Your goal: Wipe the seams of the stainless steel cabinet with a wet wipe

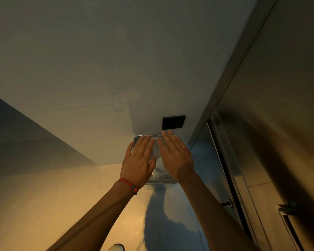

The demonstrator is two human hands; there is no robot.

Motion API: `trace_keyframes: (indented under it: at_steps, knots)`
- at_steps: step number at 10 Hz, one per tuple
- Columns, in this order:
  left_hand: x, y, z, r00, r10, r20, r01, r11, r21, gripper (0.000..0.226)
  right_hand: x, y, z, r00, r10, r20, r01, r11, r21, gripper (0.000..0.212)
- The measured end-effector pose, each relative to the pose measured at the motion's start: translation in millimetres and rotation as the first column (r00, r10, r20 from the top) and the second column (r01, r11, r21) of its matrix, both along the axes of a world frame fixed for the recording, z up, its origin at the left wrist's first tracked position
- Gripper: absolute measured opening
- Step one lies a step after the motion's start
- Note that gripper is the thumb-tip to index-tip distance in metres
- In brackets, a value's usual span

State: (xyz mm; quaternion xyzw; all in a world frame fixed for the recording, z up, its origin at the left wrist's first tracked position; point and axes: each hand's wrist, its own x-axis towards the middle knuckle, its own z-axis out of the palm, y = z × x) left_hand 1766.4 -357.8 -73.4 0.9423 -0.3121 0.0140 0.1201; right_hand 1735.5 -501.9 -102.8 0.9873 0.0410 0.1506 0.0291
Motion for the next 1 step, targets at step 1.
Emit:
trace_keyframes:
  at_steps: [1]
  knots:
    - [1.6,2.1,0.5,0.997,0.038,-0.07,-0.036,0.999,0.026,0.055,-2.4,3.6,2.0,0.995,-0.055,0.084,0.056,0.998,-0.003,0.062]
